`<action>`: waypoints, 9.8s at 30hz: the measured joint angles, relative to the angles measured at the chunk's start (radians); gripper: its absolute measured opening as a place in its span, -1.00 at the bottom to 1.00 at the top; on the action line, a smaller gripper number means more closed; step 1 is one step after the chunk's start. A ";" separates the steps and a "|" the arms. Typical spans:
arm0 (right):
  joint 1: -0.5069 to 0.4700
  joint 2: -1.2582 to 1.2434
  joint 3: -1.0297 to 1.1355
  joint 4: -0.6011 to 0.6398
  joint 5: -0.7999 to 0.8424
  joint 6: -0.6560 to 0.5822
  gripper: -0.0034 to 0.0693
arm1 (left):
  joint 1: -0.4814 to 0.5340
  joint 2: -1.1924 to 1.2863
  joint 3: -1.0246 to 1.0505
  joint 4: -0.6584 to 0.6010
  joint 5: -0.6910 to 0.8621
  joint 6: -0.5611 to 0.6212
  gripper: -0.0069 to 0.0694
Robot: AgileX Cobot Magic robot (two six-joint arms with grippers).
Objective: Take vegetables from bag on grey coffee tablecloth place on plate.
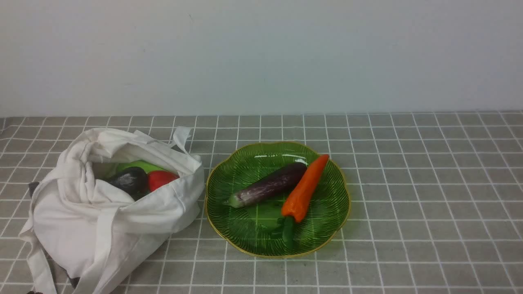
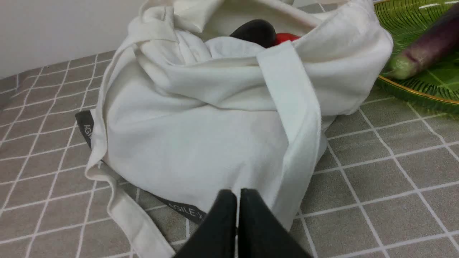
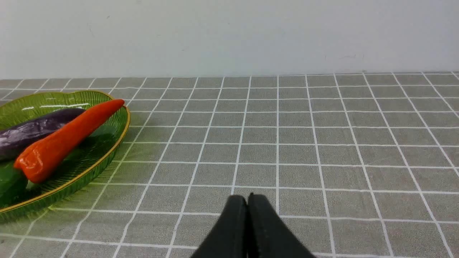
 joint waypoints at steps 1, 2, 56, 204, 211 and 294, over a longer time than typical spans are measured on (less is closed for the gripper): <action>0.000 0.000 0.000 0.000 0.000 0.000 -0.95 | 0.000 0.000 0.000 0.000 0.000 0.000 -0.83; 0.000 0.000 0.000 0.000 0.000 0.000 -0.95 | 0.000 0.000 0.000 0.000 0.000 0.000 -0.83; 0.000 0.000 0.000 0.000 0.000 0.000 -0.95 | 0.000 0.023 -0.298 -0.773 -0.599 -0.060 -0.83; 0.000 0.000 0.000 0.000 0.000 0.000 -0.95 | -0.393 0.481 -0.601 -0.353 -0.072 -0.071 -0.83; 0.000 0.000 0.000 0.000 0.000 0.000 -0.95 | -0.393 0.363 -0.506 -0.359 -0.048 -0.067 -0.83; 0.000 0.000 0.000 0.000 0.000 0.000 -0.95 | 0.045 0.000 0.003 0.033 -0.011 -0.079 -0.83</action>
